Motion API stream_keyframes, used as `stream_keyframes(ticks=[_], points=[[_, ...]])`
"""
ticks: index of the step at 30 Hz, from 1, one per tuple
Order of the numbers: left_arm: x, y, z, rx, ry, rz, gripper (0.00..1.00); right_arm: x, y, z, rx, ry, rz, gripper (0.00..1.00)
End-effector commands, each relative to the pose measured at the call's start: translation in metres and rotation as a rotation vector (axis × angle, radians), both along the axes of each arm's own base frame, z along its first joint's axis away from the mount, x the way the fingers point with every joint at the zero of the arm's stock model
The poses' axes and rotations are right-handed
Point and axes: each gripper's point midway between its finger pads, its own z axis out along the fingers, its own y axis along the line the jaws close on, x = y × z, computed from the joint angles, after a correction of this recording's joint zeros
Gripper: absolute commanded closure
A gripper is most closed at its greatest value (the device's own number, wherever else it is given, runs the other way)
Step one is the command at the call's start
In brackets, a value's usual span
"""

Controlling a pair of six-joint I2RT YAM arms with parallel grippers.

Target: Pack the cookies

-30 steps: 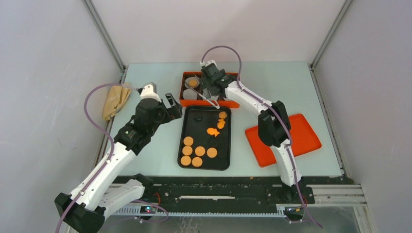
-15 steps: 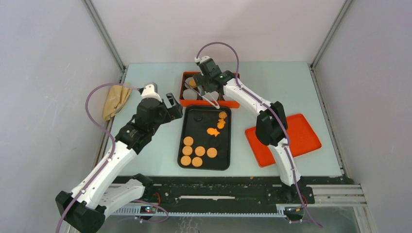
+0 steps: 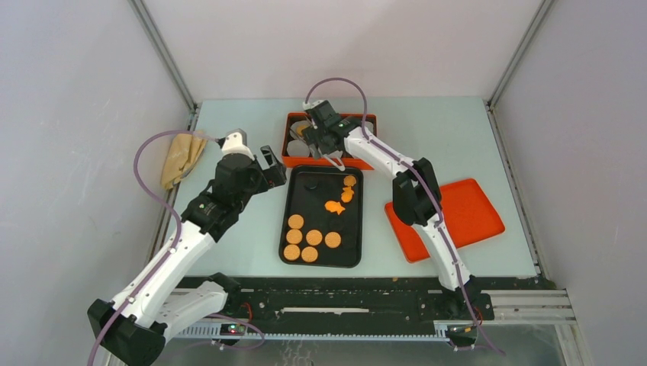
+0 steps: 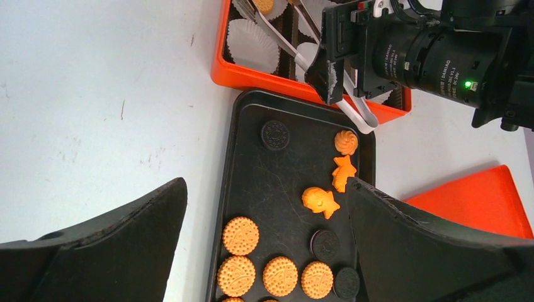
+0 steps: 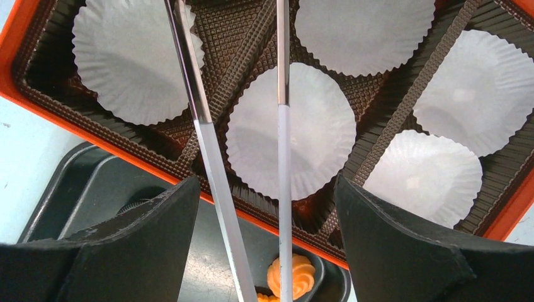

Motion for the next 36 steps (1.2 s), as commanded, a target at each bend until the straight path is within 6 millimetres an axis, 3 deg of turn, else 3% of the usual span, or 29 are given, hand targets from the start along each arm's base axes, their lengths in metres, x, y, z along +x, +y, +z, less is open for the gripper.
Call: stream_keyframes(ticks=[1,11,16,22,28,36], points=[[0.001,0.006,-0.003,0.023,-0.014,0.024,0.00,0.012,0.005,0.010,0.011,-0.038,0.007,0.13],[0.002,0.009,-0.008,0.041,-0.004,0.035,0.00,0.011,0.005,-0.016,-0.040,-0.005,-0.002,0.16],[0.004,0.006,-0.010,0.038,0.002,0.028,0.00,0.013,-0.001,-0.013,-0.100,-0.049,-0.002,0.22],[0.003,0.007,-0.010,0.038,0.000,0.029,0.00,0.012,0.005,-0.008,-0.056,-0.035,0.027,0.36],[0.002,0.012,-0.006,0.048,-0.010,0.042,0.00,0.013,0.014,0.015,0.005,-0.070,0.051,0.49],[0.000,0.017,-0.002,0.059,-0.022,0.059,0.00,0.017,0.020,0.064,0.096,-0.156,0.051,0.54]])
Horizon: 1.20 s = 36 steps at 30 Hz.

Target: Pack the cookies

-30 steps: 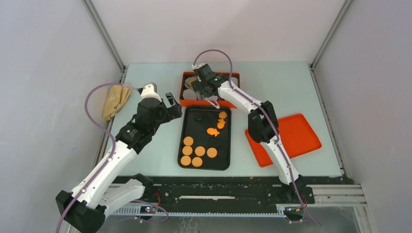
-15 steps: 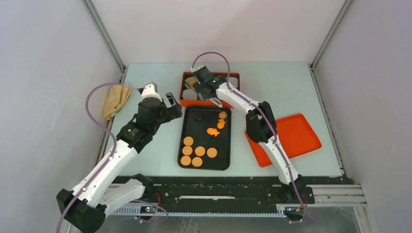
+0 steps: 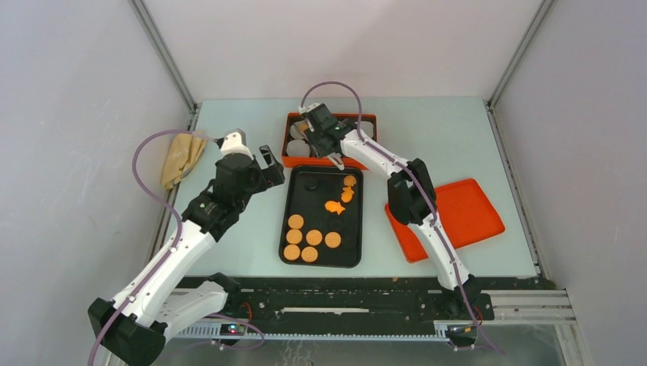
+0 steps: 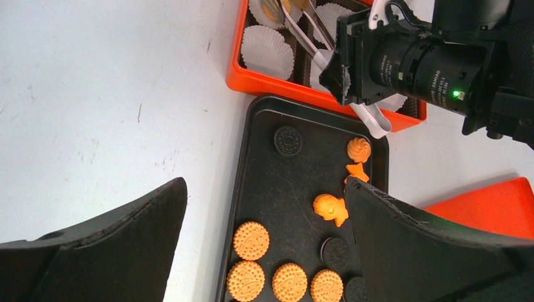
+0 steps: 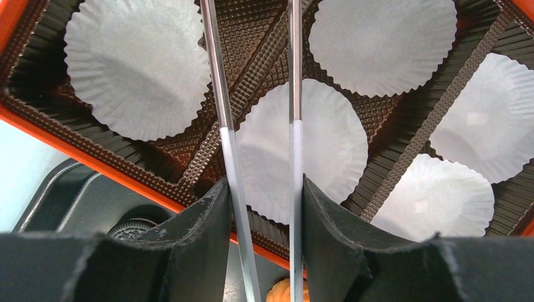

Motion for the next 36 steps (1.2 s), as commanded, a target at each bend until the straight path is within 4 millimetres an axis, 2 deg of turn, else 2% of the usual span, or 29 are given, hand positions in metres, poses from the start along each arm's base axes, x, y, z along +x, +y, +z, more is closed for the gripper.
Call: stream_keyframes(ticks=[1,8,11,14,16,18,19,24,28,33,36], points=[[-0.003,0.010,0.001,0.030,-0.021,0.027,0.00,0.006,0.010,0.090,0.140,-0.144,0.014,0.55],[-0.005,0.015,0.006,0.023,-0.037,0.046,0.00,-0.002,0.009,0.135,0.214,-0.219,0.004,0.58],[-0.006,0.016,0.007,0.020,-0.042,0.054,0.00,-0.012,0.007,0.160,0.230,-0.250,0.004,0.59],[-0.006,0.016,0.009,0.012,-0.050,0.052,0.00,-0.031,0.001,0.177,0.230,-0.245,0.018,0.58],[-0.006,0.014,0.012,0.006,-0.054,0.043,0.00,-0.045,-0.003,0.179,0.216,-0.229,0.027,0.58],[-0.005,0.011,0.014,0.000,-0.058,0.034,0.00,-0.064,-0.010,0.172,0.204,-0.198,0.024,0.57],[-0.004,0.009,0.015,-0.004,-0.059,0.027,0.00,-0.075,-0.013,0.176,0.210,-0.201,0.025,0.56],[0.001,0.001,0.019,-0.016,-0.065,-0.006,0.00,-0.118,-0.025,0.165,0.241,-0.136,0.017,0.53],[0.006,-0.005,0.025,-0.017,-0.066,-0.026,0.00,-0.142,-0.033,0.154,0.250,-0.080,0.013,0.49],[0.005,-0.008,0.029,-0.041,-0.076,-0.037,0.00,-0.165,-0.044,0.140,0.208,-0.050,0.002,0.51],[0.003,-0.007,0.026,-0.044,-0.076,-0.032,0.00,-0.188,-0.049,0.132,0.178,-0.044,0.028,0.51]])
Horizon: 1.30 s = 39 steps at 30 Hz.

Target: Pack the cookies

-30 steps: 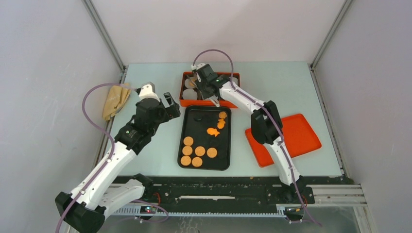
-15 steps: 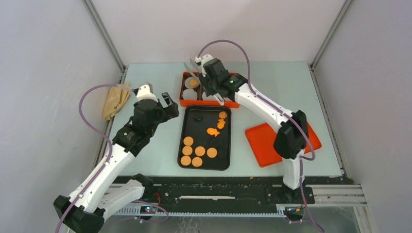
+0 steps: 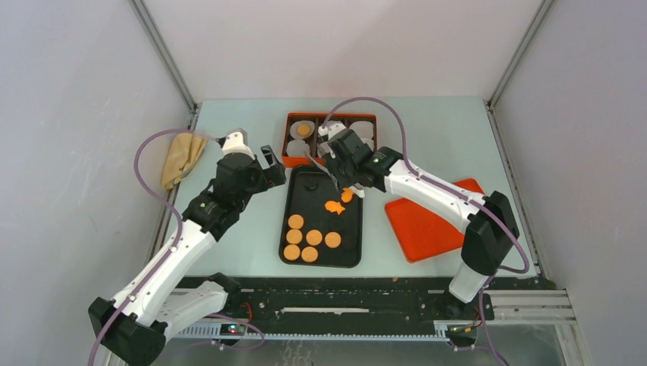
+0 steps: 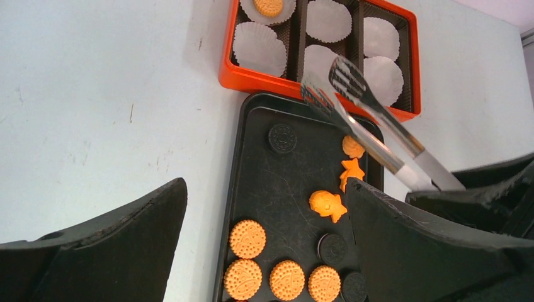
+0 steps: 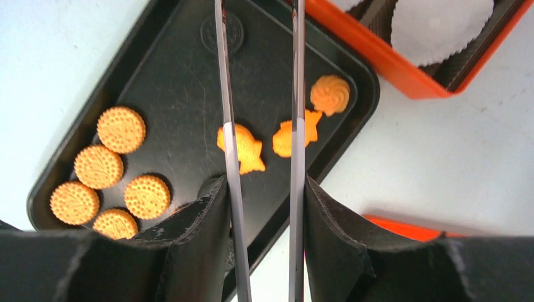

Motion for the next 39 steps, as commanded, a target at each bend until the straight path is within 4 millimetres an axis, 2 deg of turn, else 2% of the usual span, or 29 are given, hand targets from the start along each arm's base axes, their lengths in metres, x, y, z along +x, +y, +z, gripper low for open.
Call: stream_keyframes(ticks=[1,6,10,21,33,39], points=[[0.002,-0.002,0.024,-0.042,-0.075,-0.008,0.00,-0.029,-0.004,0.026,0.038,-0.064,0.002,0.51],[-0.001,-0.001,0.022,-0.050,-0.076,-0.005,0.00,-0.073,-0.002,0.008,-0.007,-0.037,0.048,0.51],[-0.001,-0.003,0.022,-0.059,-0.075,-0.013,0.00,-0.086,0.004,-0.010,-0.004,-0.002,0.051,0.51],[-0.006,0.004,0.028,-0.049,-0.098,0.002,0.00,-0.067,0.006,-0.048,-0.067,0.009,-0.012,0.50],[-0.007,0.007,0.029,-0.043,-0.102,0.011,0.00,-0.045,0.005,-0.072,-0.037,0.066,-0.065,0.49],[-0.007,0.005,0.027,-0.048,-0.096,0.007,0.00,-0.039,0.015,-0.077,-0.015,0.094,-0.052,0.49]])
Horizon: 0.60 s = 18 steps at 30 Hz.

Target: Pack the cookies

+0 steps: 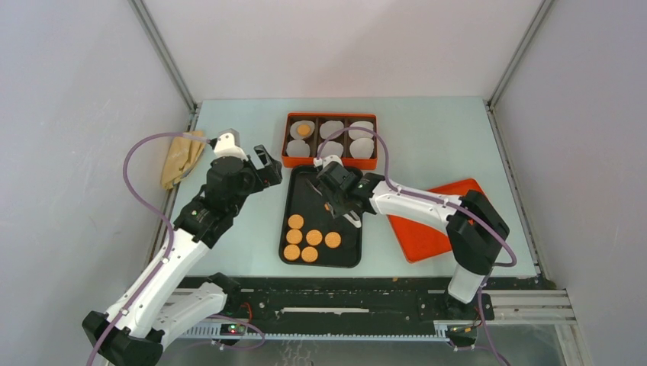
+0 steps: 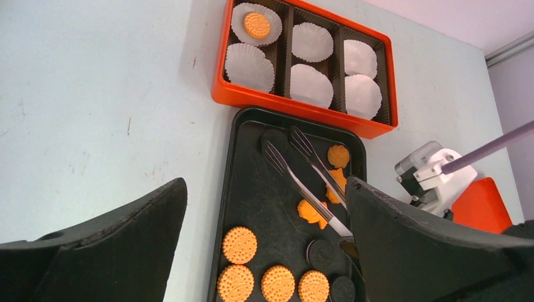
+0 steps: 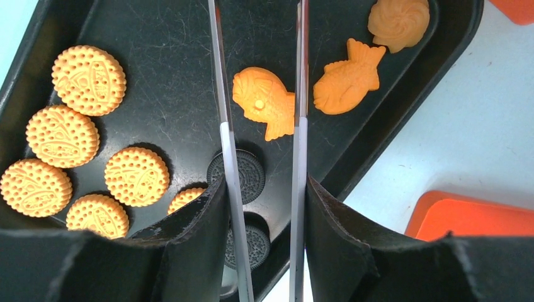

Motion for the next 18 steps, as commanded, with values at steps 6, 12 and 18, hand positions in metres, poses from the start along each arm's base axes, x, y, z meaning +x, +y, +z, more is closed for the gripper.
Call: stream_keyframes(ticks=[6,12,18], points=[[0.000,0.001,0.001,-0.011,-0.020,0.005,0.00,0.014,0.027,0.003,0.078,0.015,-0.005,0.51],[-0.001,0.001,0.002,-0.015,-0.023,0.004,0.00,0.021,0.030,0.026,0.079,-0.028,-0.004,0.75],[-0.001,0.002,0.008,-0.021,-0.031,0.009,0.00,0.019,0.033,0.083,0.126,-0.129,0.010,0.82]])
